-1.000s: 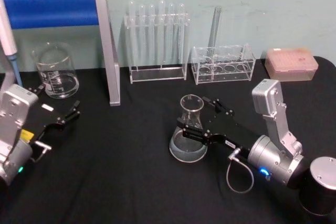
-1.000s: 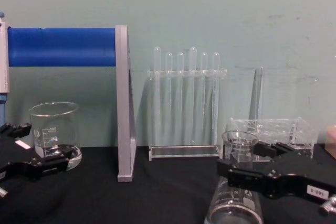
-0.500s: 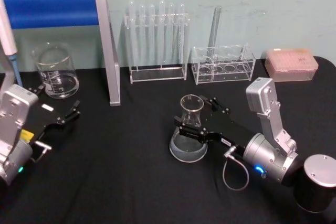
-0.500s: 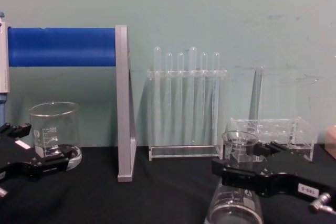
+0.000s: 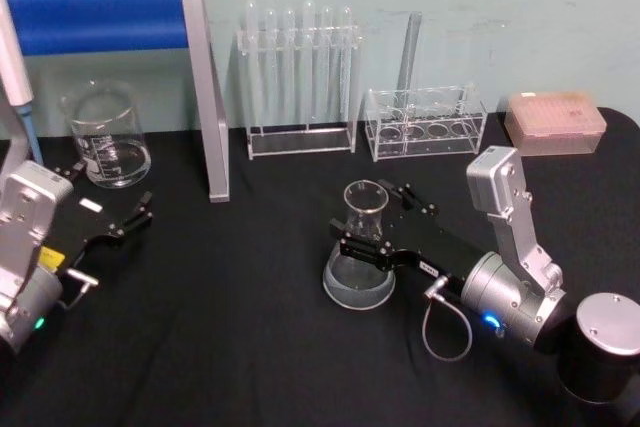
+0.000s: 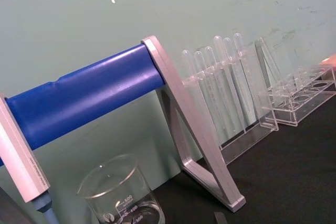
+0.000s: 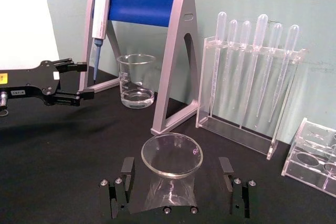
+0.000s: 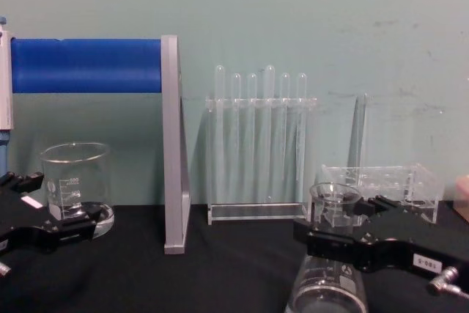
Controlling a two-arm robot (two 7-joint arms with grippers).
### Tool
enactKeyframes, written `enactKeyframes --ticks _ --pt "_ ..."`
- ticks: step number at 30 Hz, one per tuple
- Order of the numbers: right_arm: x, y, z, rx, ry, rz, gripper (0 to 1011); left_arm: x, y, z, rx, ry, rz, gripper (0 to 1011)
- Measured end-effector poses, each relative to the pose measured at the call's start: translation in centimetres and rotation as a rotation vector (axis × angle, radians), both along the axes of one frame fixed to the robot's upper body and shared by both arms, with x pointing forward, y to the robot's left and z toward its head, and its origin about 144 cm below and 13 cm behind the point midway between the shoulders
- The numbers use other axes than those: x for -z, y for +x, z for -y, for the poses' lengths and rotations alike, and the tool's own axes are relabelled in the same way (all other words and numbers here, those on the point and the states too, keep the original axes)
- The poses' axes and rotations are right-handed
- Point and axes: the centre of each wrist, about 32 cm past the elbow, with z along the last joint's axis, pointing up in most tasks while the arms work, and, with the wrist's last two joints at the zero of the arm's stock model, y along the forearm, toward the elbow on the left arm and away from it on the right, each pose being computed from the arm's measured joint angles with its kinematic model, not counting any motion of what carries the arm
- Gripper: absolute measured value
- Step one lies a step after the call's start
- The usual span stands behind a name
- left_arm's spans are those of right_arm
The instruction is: Grasp the erlenmeyer flask with one hand, shake it three times, then place it back.
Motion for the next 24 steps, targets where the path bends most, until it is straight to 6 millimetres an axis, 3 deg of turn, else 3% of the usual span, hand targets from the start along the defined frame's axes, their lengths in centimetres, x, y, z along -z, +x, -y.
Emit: enactKeyframes --ticks 12,17,24 --pt "0.01 -0.01 0.03 0.0 0.0 0.001 976 0.0 0.0 0.0 0.0 0.0 0.0 1001" --pt "0.02 -0.02 0.03 0.0 0.0 0.001 882 0.0 0.0 0.0 0.0 0.0 0.0 1001" --pt "0.02 -0.03 0.03 0.0 0.001 0.001 651 0.0 0.0 0.0 0.0 0.0 0.0 1001"
